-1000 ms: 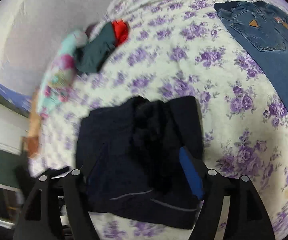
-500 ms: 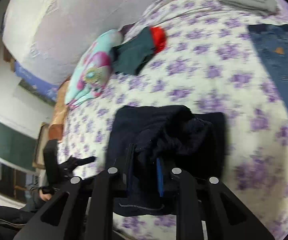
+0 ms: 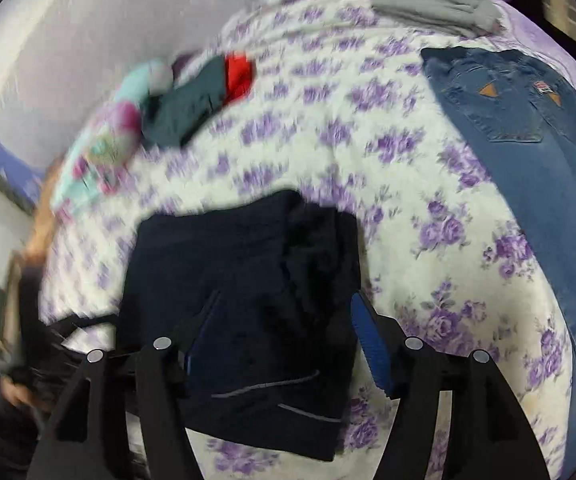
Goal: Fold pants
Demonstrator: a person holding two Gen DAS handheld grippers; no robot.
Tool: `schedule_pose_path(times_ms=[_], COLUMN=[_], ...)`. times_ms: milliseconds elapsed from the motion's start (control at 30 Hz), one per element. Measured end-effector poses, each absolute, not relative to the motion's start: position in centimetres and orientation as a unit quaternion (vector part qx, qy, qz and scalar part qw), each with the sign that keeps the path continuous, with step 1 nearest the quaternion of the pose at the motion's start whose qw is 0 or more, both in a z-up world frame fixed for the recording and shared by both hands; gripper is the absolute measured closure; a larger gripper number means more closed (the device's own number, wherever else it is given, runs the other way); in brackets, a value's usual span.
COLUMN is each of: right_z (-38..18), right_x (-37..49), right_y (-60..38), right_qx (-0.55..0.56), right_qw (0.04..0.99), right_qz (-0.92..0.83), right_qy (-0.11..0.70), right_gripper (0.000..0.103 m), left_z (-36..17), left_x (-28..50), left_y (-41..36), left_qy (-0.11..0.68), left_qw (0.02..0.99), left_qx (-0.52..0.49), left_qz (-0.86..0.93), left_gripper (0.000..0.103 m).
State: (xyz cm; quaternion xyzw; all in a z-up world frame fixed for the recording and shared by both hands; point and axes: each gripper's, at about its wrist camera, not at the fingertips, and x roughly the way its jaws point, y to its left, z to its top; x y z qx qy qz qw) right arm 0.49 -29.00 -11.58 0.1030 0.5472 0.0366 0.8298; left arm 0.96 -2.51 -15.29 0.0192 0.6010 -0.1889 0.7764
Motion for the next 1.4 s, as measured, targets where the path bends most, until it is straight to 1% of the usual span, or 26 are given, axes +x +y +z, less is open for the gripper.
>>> schedule_pose_path(times_ms=[33, 67, 100, 167, 233, 300, 367, 467, 500, 533, 567, 600, 633, 667, 700, 733, 767, 800, 833, 867, 967, 1133, 1200, 1267, 1300, 1400], right_z=[-13.1, -14.0, -13.7, -11.6, -8.5, -6.5, -5.6, -6.0, -6.8, -7.4, -9.3, -10.5, -12.0, -12.1, -11.8, -11.3, -10.4, -9.5, -8.5, -7.6, -6.9, -11.0, -12.5, -14.0, -14.8, -15.5], right_x=[0.7, 0.5, 0.4, 0.2, -0.1, 0.3, 1.7, 4.3, 5.6, 6.4, 7.9, 8.5, 9.3, 9.3, 9.3, 9.2, 8.6, 7.8, 6.8, 5.7, 3.1, 0.9, 0.6, 0.3, 0.3, 0.3], right_y=[-29.1, -29.9, -30.4, -29.8, -28.8, -28.3, -27.3, -25.0, -24.2, -23.8, -23.4, -23.6, -24.0, -24.3, -24.7, -25.2, -26.0, -26.7, -27.4, -28.1, -30.6, -33.2, -32.9, -31.4, -30.9, -31.2], right_qx=[0.091, 0.117, 0.139, 0.108, 0.068, 0.063, 0.07, 0.08, 0.091, 0.097, 0.098, 0.089, 0.067, 0.058, 0.064, 0.087, 0.121, 0.143, 0.154, 0.156, 0.183, 0.251, 0.253, 0.19, 0.176, 0.242], right_qw=[0.812, 0.797, 0.794, 0.809, 0.844, 0.865, 0.877, 0.881, 0.875, 0.867, 0.851, 0.842, 0.84, 0.842, 0.842, 0.839, 0.837, 0.839, 0.845, 0.852, 0.853, 0.808, 0.798, 0.789, 0.784, 0.764], right_qz=[0.014, 0.002, 0.002, 0.001, 0.015, 0.03, 0.051, 0.095, 0.115, 0.12, 0.111, 0.097, 0.076, 0.073, 0.078, 0.088, 0.108, 0.119, 0.119, 0.113, 0.11, 0.079, 0.088, 0.07, 0.067, 0.094], right_qy=[0.576, 0.592, 0.592, 0.578, 0.533, 0.497, 0.473, 0.456, 0.461, 0.473, 0.505, 0.523, 0.533, 0.531, 0.53, 0.53, 0.522, 0.511, 0.498, 0.486, 0.477, 0.527, 0.54, 0.579, 0.592, 0.59], right_gripper=[0.025, 0.021, 0.021, 0.023, 0.023, 0.023, 0.023, 0.024, 0.026, 0.034, 0.039, 0.047, 0.066, 0.079, 0.08, 0.076, 0.061, 0.05, 0.029, 0.018, 0.014, 0.014, 0.014, 0.014, 0.014, 0.014], left_z=[-15.6, -16.1, -16.4, -16.0, -14.8, -13.6, -13.3, -15.0, -15.6, -16.1, -16.5, -16.8, -16.9, -16.8, -16.6, -16.1, -15.7, -15.1, -14.4, -13.4, -12.4, -14.6, -15.2, -16.0, -16.4, -17.5], left_x=[0.9, 0.8, 0.6, 0.2, -0.5, -1.3, -1.7, -1.8, -1.9, -1.9, -1.8, -1.7, -1.6, -1.5, -1.5, -1.3, -1.2, -1.0, -0.7, -0.3, 1.7, 5.1, 5.0, 4.3, 3.9, 2.6], left_y=[-2.7, -3.0, -2.8, -2.0, -1.3, -0.8, -1.0, -1.9, -2.0, -2.0, -1.9, -1.7, -1.6, -1.5, -1.4, -1.4, -1.1, -1.0, -0.7, -0.1, 0.4, -0.8, -1.2, -1.7, -1.9, -1.9], left_qy=[0.602, 0.606, 0.613, 0.624, 0.614, 0.594, 0.588, 0.601, 0.604, 0.606, 0.609, 0.615, 0.617, 0.62, 0.621, 0.624, 0.625, 0.622, 0.613, 0.6, 0.586, 0.618, 0.626, 0.634, 0.64, 0.651], left_qw=[0.775, 0.772, 0.765, 0.757, 0.762, 0.775, 0.778, 0.77, 0.768, 0.768, 0.766, 0.762, 0.76, 0.759, 0.757, 0.755, 0.752, 0.752, 0.757, 0.766, 0.775, 0.754, 0.751, 0.741, 0.735, 0.724], left_qx=[0.026, 0.029, 0.028, 0.011, 0.011, 0.018, 0.027, 0.051, 0.049, 0.042, 0.036, 0.025, 0.018, 0.011, 0.01, 0.01, 0.007, -0.004, -0.019, -0.035, -0.062, -0.065, -0.057, -0.062, -0.064, -0.06], left_qz=[-0.187, -0.19, -0.193, -0.196, -0.205, -0.213, -0.218, -0.207, -0.206, -0.203, -0.201, -0.2, -0.201, -0.201, -0.2, -0.203, -0.208, -0.217, -0.224, -0.227, -0.226, -0.213, -0.202, -0.21, -0.213, -0.217], left_gripper=[0.004, 0.004, 0.004, 0.005, 0.005, 0.005, 0.005, 0.005, 0.004, 0.004, 0.004, 0.004, 0.004, 0.004, 0.004, 0.005, 0.005, 0.005, 0.005, 0.005, 0.005, 0.005, 0.005, 0.005, 0.005, 0.005])
